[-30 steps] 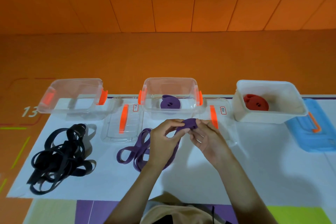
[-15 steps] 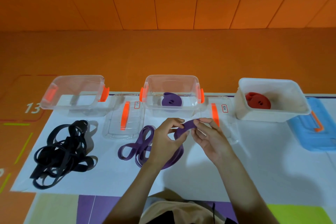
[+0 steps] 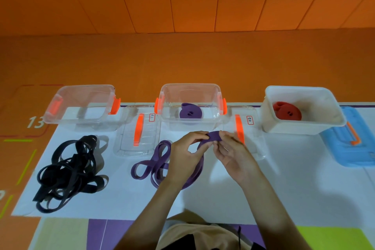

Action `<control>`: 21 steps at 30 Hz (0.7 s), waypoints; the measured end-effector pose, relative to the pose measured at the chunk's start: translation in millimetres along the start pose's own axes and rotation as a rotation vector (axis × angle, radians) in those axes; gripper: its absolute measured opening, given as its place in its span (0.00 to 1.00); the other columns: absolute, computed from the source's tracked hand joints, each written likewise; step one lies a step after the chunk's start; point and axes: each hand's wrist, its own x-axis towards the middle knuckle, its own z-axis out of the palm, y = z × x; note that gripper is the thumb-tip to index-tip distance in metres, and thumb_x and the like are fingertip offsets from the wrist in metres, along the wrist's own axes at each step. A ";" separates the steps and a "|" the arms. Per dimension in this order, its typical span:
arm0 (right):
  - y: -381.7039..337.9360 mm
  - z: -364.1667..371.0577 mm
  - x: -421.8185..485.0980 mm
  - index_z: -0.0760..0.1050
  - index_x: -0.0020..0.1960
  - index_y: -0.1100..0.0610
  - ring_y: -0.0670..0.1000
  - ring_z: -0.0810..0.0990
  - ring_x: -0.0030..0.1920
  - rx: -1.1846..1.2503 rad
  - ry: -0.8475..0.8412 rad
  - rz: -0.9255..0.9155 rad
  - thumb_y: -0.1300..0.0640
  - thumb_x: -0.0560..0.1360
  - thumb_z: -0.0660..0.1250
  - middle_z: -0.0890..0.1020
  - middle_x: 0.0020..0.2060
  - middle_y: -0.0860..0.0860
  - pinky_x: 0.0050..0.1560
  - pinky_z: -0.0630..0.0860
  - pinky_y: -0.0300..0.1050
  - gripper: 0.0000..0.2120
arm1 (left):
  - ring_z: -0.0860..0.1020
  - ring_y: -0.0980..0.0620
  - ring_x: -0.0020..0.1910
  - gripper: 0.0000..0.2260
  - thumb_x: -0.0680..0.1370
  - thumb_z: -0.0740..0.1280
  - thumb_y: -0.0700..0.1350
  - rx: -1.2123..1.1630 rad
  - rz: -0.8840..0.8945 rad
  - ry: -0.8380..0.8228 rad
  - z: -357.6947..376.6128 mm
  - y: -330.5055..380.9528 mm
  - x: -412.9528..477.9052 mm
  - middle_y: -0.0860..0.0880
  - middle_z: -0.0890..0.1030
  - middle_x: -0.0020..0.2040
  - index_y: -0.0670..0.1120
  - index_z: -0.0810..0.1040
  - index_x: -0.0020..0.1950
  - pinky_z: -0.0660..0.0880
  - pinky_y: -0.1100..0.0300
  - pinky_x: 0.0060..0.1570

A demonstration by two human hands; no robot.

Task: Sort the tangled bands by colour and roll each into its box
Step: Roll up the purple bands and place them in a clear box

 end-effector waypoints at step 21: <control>-2.9 -11.9 -8.3 0.85 0.60 0.52 0.53 0.85 0.62 -0.398 -0.084 0.054 0.44 0.79 0.73 0.86 0.59 0.56 0.60 0.81 0.45 0.16 | 0.83 0.56 0.57 0.14 0.77 0.76 0.35 -0.093 -0.087 -0.127 4.5 -4.6 2.5 0.55 0.86 0.55 0.48 0.87 0.60 0.78 0.63 0.59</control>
